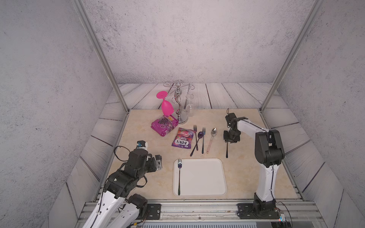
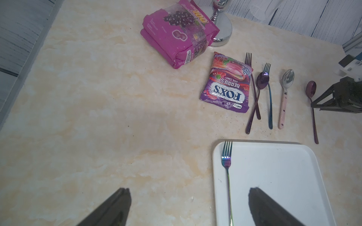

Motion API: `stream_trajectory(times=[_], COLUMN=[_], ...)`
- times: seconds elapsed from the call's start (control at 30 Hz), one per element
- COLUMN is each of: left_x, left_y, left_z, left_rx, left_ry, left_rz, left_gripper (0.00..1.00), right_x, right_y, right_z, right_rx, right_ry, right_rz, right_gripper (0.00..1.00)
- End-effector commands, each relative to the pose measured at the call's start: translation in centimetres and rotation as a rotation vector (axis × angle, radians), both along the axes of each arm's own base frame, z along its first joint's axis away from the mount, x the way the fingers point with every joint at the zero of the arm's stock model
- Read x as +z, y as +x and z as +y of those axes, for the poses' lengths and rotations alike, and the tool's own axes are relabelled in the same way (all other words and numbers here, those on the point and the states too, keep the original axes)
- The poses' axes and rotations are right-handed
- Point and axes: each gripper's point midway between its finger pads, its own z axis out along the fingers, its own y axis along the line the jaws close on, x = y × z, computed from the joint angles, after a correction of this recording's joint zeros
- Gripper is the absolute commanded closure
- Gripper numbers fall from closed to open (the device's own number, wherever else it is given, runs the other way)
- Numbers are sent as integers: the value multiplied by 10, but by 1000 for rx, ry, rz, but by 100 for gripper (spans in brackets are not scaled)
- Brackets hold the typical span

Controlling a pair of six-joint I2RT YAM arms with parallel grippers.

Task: Set the spoon and fork side by side
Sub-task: Pick up the spoon from the center of the board.

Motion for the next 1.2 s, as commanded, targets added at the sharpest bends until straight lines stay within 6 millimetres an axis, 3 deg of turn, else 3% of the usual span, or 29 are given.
stream_trajectory(times=[0.0,0.33,0.6,0.67,0.8,0.93,1.17], left_x=[1,0,0,1,2,3,6], left_y=[1,1,1,1,0,0,-1], left_z=[3,4,4,5,7,8,11], left_rx=[8,13,13,15,20,28,36], left_ry=[17,22,23,23,25,28,28], left_rz=[-4,0,-1,-3,-11,-17,-29], left_gripper=[1,1,0,1,0,1,1], right_x=[0,-26,-29,-27,-14,17,56], right_y=[3,-2,-3,-3,-1,-2,-34], right_z=[2,-5,-9,-9,-8,-8,-8], right_rx=[18,-17,-50,-55,-59,-63,-90], right_ry=[23,-3,5,9,20,37,74], right_rz=[5,69,79,75,40,-28,-89], right_gripper=[66,76,99,100,100,100,100])
